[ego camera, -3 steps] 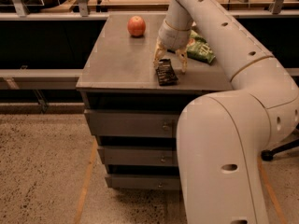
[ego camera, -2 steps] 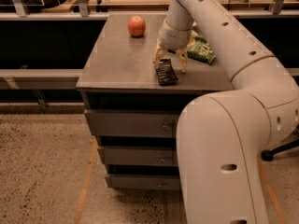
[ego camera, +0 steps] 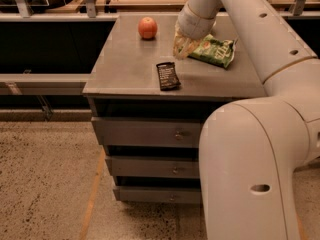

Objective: Move rxbar chocolate near apple

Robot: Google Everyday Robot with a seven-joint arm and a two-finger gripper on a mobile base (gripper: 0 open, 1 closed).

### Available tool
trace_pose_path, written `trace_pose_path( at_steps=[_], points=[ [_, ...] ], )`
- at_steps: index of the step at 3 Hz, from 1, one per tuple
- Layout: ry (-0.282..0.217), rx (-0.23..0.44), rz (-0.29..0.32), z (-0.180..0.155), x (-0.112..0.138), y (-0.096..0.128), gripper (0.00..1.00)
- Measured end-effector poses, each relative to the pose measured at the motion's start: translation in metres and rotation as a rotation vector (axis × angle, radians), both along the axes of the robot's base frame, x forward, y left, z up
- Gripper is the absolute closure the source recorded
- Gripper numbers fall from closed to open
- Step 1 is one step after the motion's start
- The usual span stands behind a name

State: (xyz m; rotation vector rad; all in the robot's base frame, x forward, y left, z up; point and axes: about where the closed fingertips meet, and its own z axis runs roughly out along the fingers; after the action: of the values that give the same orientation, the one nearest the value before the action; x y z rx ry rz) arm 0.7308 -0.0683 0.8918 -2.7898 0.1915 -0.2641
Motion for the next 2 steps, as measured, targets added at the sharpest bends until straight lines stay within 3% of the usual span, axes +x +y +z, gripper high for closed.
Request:
trace_pose_path(
  at_steps=[1, 2],
  points=[
    [-0.081, 0.085, -0.118, 0.038, 0.011, -0.011, 1.00],
    [-0.120, 0.139, -0.174, 0.056, 0.020, -0.013, 1.00]
  ],
)
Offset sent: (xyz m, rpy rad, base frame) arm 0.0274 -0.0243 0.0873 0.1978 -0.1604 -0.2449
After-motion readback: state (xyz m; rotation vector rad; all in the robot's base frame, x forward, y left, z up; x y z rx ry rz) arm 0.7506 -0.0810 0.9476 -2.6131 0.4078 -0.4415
